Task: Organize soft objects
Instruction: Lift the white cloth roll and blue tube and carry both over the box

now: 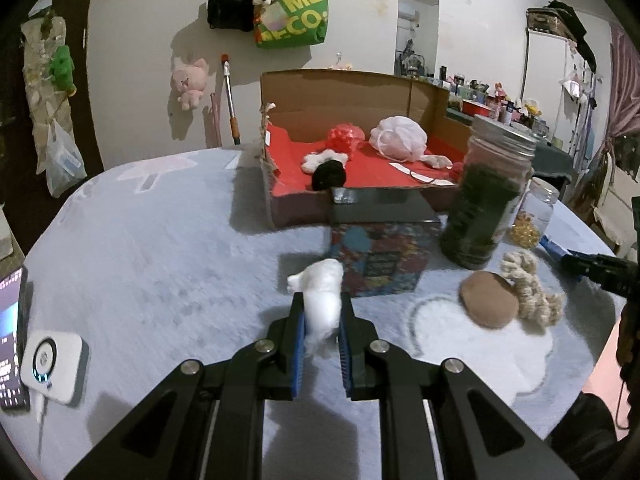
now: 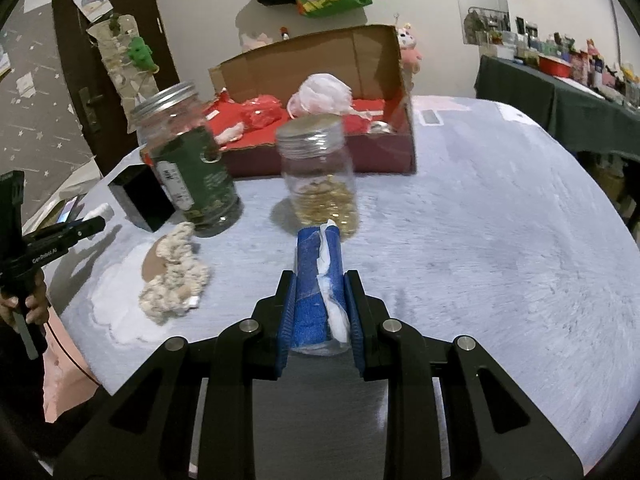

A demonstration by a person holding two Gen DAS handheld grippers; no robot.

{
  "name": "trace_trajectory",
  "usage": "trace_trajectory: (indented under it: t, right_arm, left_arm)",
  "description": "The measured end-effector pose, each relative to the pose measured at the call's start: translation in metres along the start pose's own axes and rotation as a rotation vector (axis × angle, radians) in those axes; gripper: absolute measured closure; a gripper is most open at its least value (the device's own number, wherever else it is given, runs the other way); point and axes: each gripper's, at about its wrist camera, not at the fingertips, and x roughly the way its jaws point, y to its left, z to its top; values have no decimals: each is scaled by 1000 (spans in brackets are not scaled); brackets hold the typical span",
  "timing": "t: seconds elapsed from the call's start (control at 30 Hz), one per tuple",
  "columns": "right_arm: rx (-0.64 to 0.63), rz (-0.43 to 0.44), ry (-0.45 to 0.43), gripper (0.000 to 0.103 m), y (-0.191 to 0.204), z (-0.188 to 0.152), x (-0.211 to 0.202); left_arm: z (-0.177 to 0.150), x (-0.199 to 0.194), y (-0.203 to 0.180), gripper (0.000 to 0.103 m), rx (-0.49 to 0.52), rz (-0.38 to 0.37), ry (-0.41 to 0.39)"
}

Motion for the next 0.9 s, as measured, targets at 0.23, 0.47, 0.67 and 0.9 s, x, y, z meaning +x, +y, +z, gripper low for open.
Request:
trace_trajectory:
  t: [0.23, 0.47, 0.67, 0.9]
  right_arm:
    - [7, 27, 22, 80, -22, 13, 4]
    - [2, 24, 35, 80, -40, 29, 4]
    - [-22, 57, 29, 80, -49, 43, 3]
    - [-95, 69, 42, 80, -50, 62, 9]
  left_arm:
    - [11, 11, 11, 88, 67, -27, 0]
    - [23, 24, 16, 88, 121, -54, 21]
    - [32, 29, 20, 88, 146, -101, 29]
    - [42, 31, 21, 88, 207, -83, 26]
